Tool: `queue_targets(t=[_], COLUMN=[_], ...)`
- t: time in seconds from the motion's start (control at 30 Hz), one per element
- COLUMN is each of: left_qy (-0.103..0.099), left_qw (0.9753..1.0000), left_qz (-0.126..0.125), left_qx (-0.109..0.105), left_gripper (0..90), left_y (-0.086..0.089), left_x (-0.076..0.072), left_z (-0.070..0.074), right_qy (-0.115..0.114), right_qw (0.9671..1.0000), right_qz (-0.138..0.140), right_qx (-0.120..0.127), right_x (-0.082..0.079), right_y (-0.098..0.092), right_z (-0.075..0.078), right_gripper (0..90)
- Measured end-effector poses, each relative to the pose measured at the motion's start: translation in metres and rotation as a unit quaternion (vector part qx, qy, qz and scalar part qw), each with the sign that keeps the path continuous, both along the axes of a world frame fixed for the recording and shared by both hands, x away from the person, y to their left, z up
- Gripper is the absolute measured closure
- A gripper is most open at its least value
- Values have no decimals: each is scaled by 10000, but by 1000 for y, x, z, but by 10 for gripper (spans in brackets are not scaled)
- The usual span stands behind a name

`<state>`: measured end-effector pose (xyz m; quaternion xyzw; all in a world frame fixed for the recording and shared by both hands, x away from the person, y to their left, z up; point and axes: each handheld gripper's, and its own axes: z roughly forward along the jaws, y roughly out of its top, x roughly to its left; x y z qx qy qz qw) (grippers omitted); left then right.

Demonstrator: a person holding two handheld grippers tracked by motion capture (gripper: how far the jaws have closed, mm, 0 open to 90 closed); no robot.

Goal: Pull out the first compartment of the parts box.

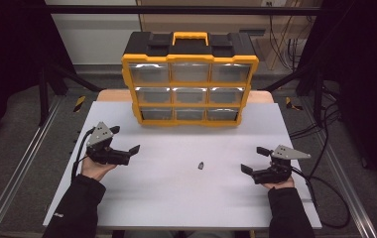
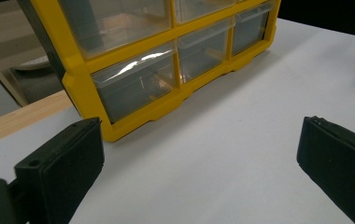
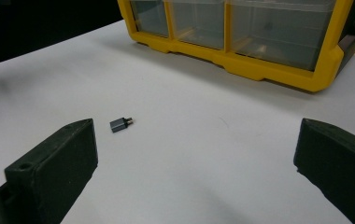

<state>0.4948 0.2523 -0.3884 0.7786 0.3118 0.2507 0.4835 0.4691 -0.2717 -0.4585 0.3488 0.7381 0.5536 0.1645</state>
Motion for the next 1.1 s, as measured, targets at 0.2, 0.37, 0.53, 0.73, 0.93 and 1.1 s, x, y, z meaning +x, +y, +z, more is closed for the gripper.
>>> queue_targets(t=[0.2, 0.37, 0.53, 0.73, 0.93, 1.1], left_qy=[-62, -143, -226, -293, -429, -548], left_qw=[9999, 9996, 9993, 9989, 9980, 9973], left_qz=[-69, -92, -89, -100, -139, -215], left_qx=[89, 228, 287, 360, 449, 434], left_gripper=[2, 1, 2, 3, 3, 3], left_y=[-4, -7, -9, -11, -14, -15], left_x=[2, 4, 6, 10, 14, 15], left_z=[7, 14, 21, 27, 35, 41], right_qy=[-3, -5, 0, -1, -2, 1], right_qw=[10000, 10000, 10000, 10000, 10000, 10000], right_qz=[0, 2, 2, 1, 2, 1], right_qx=[-1, -6, -13, -14, -20, -19], right_x=[0, 0, 0, 0, 0, 0], right_y=[0, 0, 0, 0, 0, 0], right_z=[0, 0, 0, 0, 0, 0], right_gripper=[2, 2, 2, 2, 3, 3])
